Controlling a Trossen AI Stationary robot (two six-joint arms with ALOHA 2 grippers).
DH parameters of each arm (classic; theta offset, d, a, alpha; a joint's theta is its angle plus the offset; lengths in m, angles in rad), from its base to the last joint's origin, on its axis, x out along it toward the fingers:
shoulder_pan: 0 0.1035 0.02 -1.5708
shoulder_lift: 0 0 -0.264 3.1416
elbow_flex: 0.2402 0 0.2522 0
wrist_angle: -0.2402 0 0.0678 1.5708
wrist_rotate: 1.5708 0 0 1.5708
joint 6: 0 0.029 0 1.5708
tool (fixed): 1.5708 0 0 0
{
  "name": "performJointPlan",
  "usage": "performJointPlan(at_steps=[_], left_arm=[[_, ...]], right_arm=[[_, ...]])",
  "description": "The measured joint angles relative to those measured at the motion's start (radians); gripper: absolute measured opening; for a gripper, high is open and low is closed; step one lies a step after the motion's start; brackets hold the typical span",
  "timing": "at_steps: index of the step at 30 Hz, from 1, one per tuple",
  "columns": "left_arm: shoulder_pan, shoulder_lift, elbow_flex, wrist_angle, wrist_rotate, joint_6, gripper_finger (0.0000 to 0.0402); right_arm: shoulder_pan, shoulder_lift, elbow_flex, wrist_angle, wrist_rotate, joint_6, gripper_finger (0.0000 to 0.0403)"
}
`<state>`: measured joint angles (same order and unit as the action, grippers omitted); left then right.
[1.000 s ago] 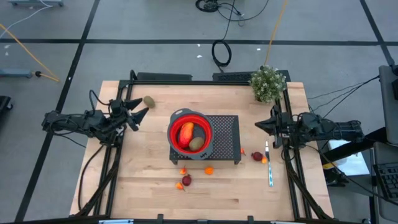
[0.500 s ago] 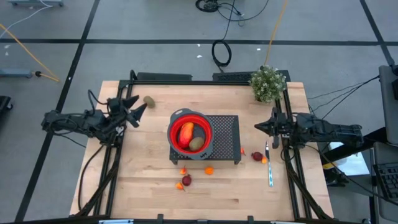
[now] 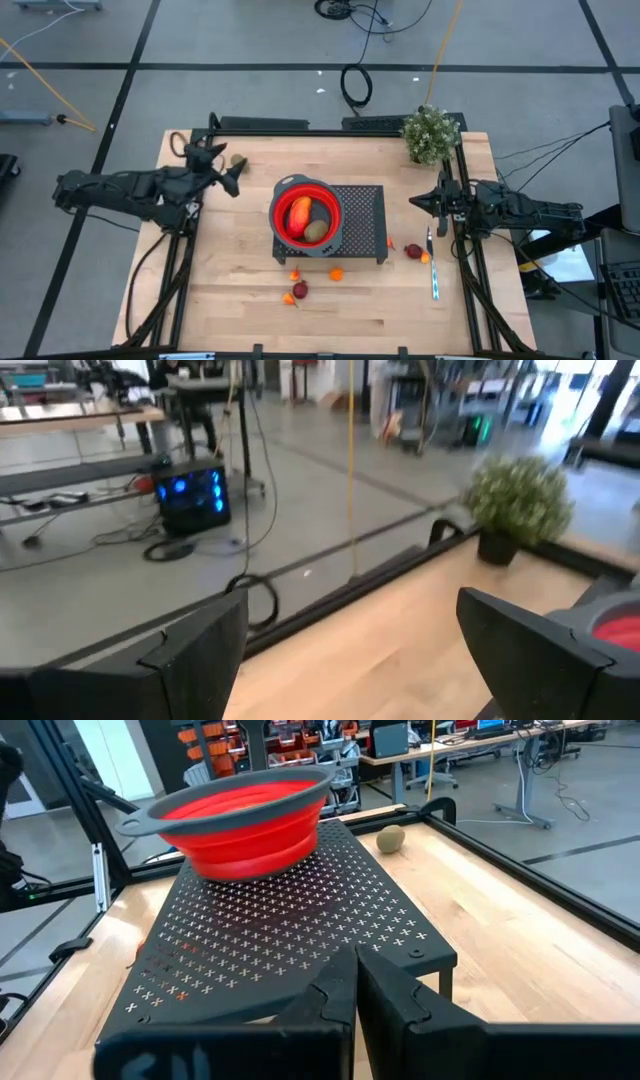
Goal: Pick & Place Fruit
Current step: Put the kiwi into the red colander on the shelf
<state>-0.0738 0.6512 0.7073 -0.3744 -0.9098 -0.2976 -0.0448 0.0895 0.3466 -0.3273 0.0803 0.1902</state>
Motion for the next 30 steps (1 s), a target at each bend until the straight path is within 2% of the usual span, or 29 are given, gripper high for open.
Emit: performJointPlan(at_steps=[6, 12, 20, 30], left_arm=[[0.124, 0.113, 0.135, -0.174, 0.143, -0.053, 0.0356], [0.268, 0.19, 0.212, -0.304, 0.295, -0.11, 0.0356], [0.474, 0.252, 0.231, -0.357, 0.529, -0.185, 0.0356], [0.68, 0.357, 0.231, -0.402, 0.725, -0.265, 0.0356]], right_arm=[[0.0, 0.0, 0.0, 0.0, -0.002, 0.0, 0.0], [0.0, 0.0, 0.0, 0.0, -0.002, 0.0, 0.0], [0.0, 0.0, 0.0, 0.0, -0.003, 0.0, 0.0], [0.0, 0.0, 0.0, 0.0, -0.003, 0.0, 0.0]])
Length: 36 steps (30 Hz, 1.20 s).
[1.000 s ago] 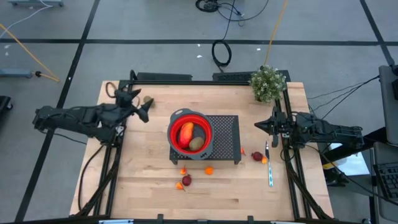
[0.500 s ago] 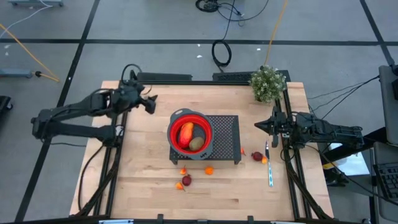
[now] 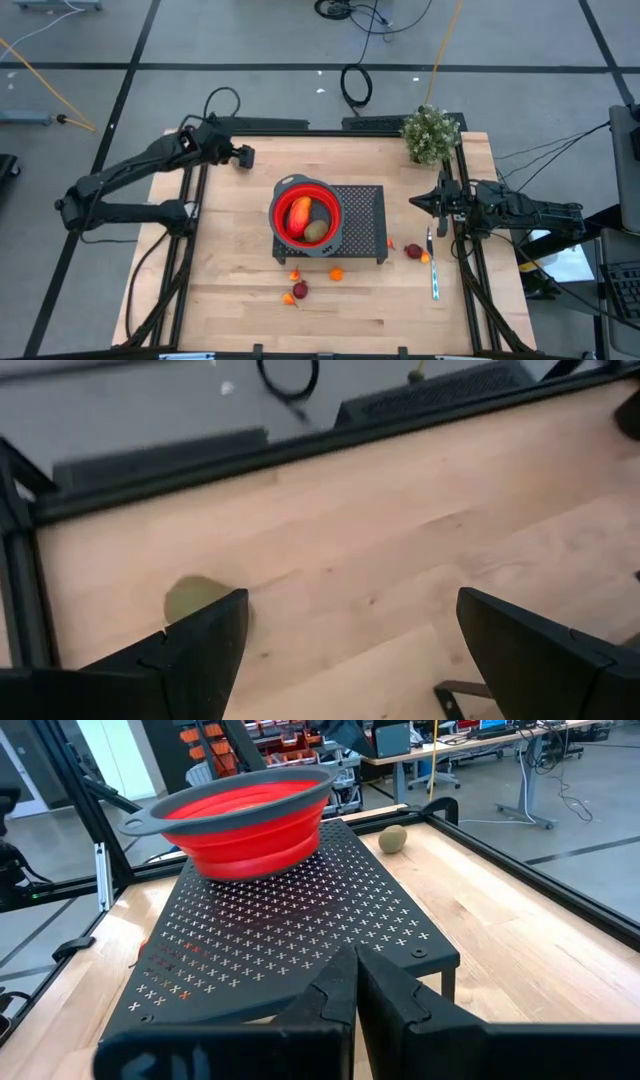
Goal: Pick & Place Fruit
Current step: Put the kiwi into the red colander on the shelf
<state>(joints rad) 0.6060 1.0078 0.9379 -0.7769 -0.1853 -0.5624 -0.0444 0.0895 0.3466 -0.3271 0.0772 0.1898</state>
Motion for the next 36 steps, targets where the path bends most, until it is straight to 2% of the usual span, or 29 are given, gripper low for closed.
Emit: performJointPlan(at_steps=[14, 24, 36], left_arm=[[0.205, 0.181, 0.0, -0.013, 0.193, -0.132, 0.0356], [0.331, 0.273, 0.0, -0.022, 0.205, -0.212, 0.0356], [0.371, 0.391, 0.0, -0.035, 0.203, -0.278, 0.0356]], right_arm=[[0.0, 0.0, 0.0, 0.0, 0.0, 0.0, 0.0], [0.0, 0.0, 0.0, 0.0, 0.0, 0.0, 0.0], [0.0, 0.0, 0.0, 0.0, 0.0, 0.007, 0.0]])
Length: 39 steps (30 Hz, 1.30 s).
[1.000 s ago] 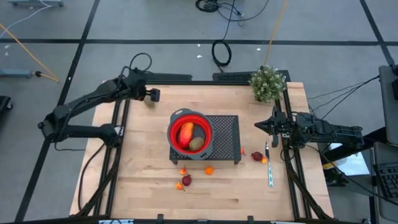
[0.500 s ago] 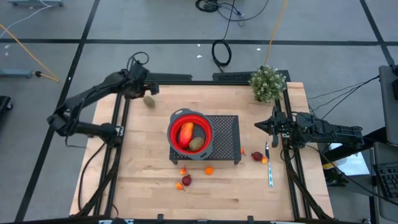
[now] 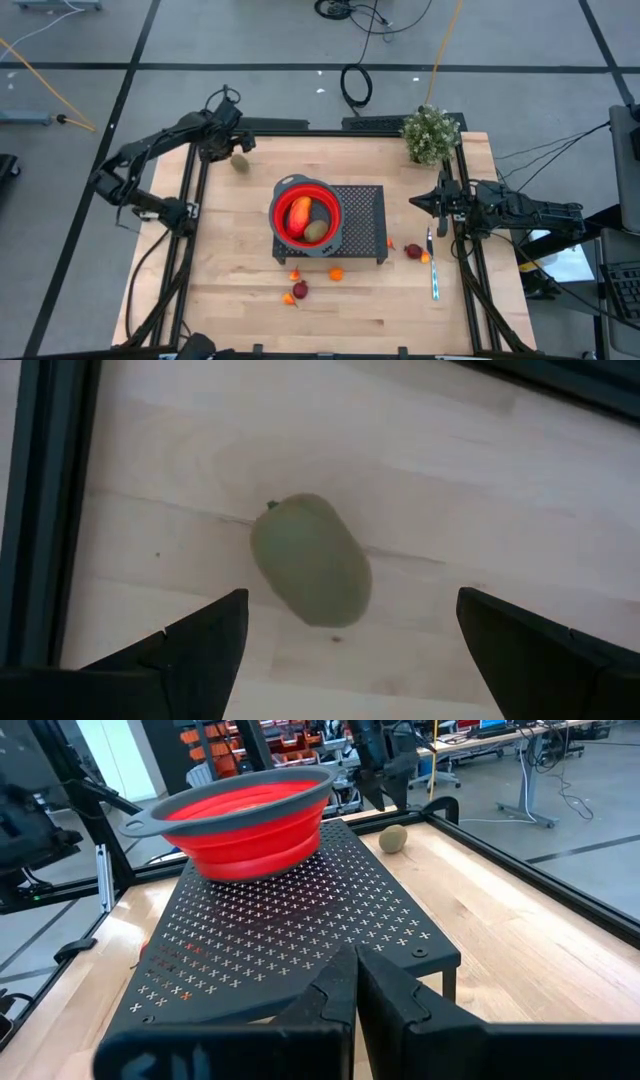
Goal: Pick & Place Fruit
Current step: Put the kiwi into the red colander on the shelf
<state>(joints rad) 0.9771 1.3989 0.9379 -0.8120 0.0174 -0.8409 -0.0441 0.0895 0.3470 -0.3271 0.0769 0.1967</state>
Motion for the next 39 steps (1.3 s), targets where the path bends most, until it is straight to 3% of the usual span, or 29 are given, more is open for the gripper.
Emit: performJointPlan(at_steps=[11, 31, 39], left_arm=[[0.0, 0.068, 0.0, 0.002, -0.05, -0.027, 0.0356], [0.05, 0.21, 0.0, 0.038, -0.001, -0.034, 0.0356], [0.046, 0.208, 0.0, 0.055, -0.022, -0.066, 0.0356]], right_arm=[[0.0, 0.0, 0.0, 0.0, 0.0, 0.0, 0.0], [0.0, 0.0, 0.0, 0.0, 0.0, 0.0, 0.0], [0.0, 0.0, 0.0, 0.0, 0.0, 0.0, 0.0]])
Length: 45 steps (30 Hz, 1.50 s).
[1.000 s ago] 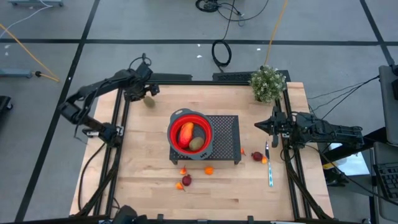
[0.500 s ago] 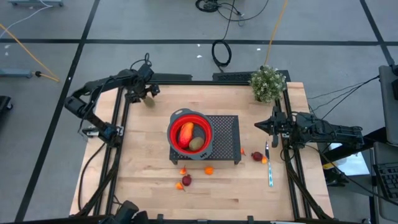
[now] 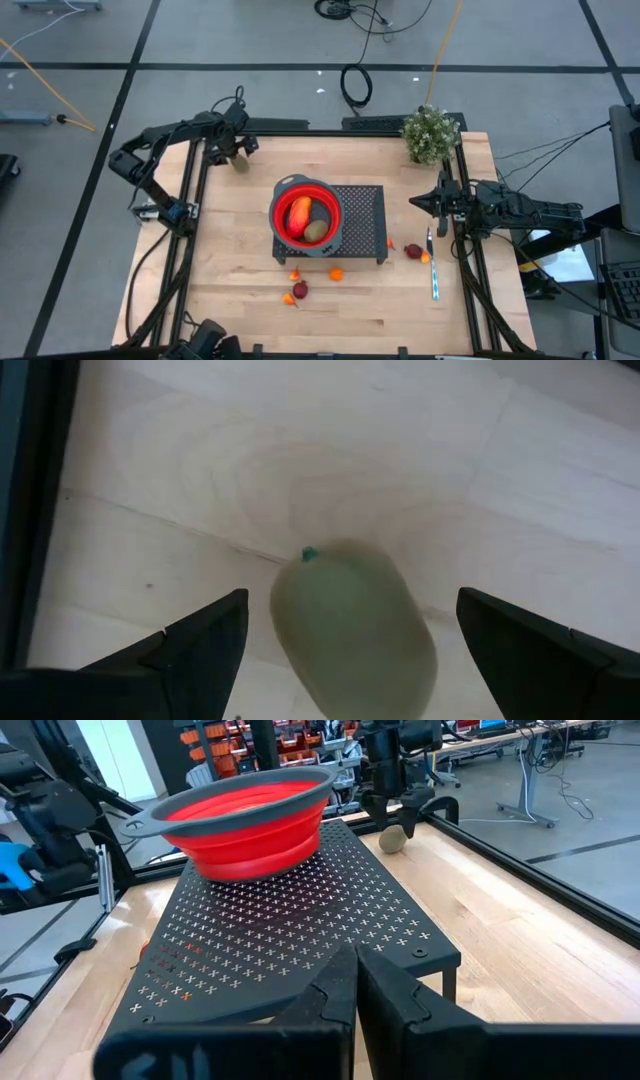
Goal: Pick & Place Fruit
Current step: Put the kiwi into the red colander on the shelf
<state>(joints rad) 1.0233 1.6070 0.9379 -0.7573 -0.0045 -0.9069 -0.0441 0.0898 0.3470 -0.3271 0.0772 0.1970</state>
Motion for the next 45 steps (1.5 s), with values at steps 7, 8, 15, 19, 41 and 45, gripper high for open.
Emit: performJointPlan(at_steps=[7, 8, 15, 19, 41, 45], left_arm=[[-0.004, 0.021, 0.0, 0.005, 0.006, -0.058, 0.0356], [-0.007, 0.027, 0.0, 0.005, 0.006, -0.066, 0.0356], [-0.029, 0.072, 0.0, 0.007, 0.004, -0.097, 0.0356], [-0.03, 0.078, 0.0, 0.021, -0.013, -0.102, 0.0356], [-0.031, 0.077, 0.0, 0.053, -0.043, -0.162, 0.0183], [-0.031, 0.077, 0.0, 0.053, -0.044, -0.163, 0.0184]], right_arm=[[0.0, 0.0, 0.0, 0.0, 0.0, 0.0, 0.0], [0.0, 0.0, 0.0, 0.0, 0.0, 0.0, 0.0], [0.0, 0.0, 0.0, 0.0, 0.0, 0.0, 0.0], [0.0, 0.0, 0.0, 0.0, 0.0, 0.0, 0.0], [0.0, 0.0, 0.0, 0.0, 0.0, 0.0, 0.0], [0.0, 0.0, 0.0, 0.0, 0.0, 0.0, 0.0]])
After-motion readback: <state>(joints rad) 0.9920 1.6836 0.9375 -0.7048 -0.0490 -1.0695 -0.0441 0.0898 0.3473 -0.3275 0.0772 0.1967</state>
